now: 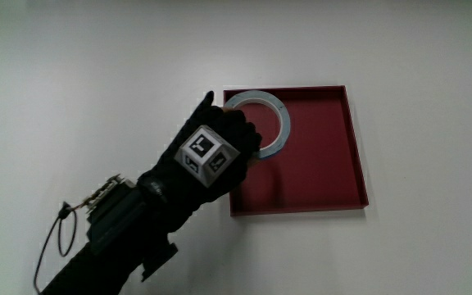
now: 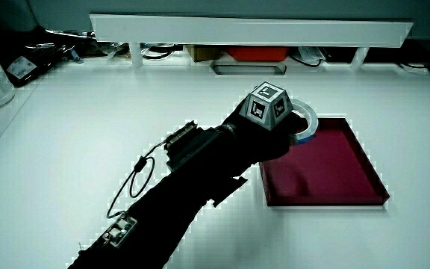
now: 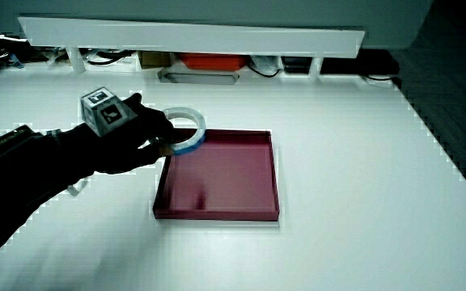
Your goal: Pick blue tape
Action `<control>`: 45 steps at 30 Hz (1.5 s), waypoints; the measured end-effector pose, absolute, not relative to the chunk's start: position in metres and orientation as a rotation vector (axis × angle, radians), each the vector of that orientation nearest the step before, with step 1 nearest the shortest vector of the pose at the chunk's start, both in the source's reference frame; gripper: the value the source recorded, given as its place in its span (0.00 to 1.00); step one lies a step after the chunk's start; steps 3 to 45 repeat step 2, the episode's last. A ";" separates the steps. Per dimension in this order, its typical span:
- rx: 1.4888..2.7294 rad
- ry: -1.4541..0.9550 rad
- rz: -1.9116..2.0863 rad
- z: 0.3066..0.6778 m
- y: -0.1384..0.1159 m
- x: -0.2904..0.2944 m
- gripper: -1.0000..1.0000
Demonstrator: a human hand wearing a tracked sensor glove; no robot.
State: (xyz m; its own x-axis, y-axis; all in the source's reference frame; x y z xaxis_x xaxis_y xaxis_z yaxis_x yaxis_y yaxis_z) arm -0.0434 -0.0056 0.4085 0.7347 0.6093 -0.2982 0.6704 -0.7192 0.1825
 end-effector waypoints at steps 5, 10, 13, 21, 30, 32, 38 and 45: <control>2.690 1.055 -0.258 0.390 -0.005 -0.051 1.00; 2.690 1.055 -0.258 0.390 -0.005 -0.051 1.00; 2.690 1.055 -0.258 0.390 -0.005 -0.051 1.00; 2.690 1.055 -0.258 0.390 -0.005 -0.051 1.00; 2.690 1.055 -0.258 0.390 -0.005 -0.051 1.00; 2.690 1.055 -0.258 0.390 -0.005 -0.051 1.00; 2.690 1.055 -0.258 0.390 -0.005 -0.051 1.00; 2.690 1.055 -0.258 0.390 -0.005 -0.051 1.00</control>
